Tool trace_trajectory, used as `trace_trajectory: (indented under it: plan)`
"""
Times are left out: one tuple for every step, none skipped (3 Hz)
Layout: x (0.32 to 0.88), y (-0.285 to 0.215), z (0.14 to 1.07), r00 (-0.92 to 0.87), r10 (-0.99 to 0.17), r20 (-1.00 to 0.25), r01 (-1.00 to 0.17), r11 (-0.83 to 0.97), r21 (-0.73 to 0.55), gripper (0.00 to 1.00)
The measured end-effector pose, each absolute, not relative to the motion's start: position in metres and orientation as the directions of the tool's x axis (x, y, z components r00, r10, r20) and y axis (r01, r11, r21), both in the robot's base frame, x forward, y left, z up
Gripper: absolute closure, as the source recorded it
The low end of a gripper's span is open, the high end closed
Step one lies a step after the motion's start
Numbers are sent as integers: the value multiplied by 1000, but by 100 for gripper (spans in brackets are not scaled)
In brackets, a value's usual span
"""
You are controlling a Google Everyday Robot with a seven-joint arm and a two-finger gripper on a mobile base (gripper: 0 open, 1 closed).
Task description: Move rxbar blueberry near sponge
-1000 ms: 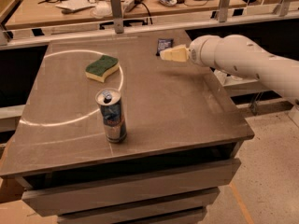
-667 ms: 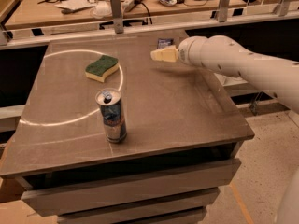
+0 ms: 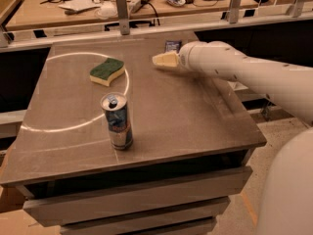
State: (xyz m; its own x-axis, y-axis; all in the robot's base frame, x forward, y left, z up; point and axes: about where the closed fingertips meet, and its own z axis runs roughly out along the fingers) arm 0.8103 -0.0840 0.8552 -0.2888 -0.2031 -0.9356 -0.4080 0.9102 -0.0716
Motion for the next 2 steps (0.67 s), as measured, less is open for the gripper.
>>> trace_trajectory:
  plan:
    - [820, -77, 842, -295, -204, -933, -426, 902, -63, 15]
    - [826, -70, 833, -301, -204, -932, -443, 895, -53, 38]
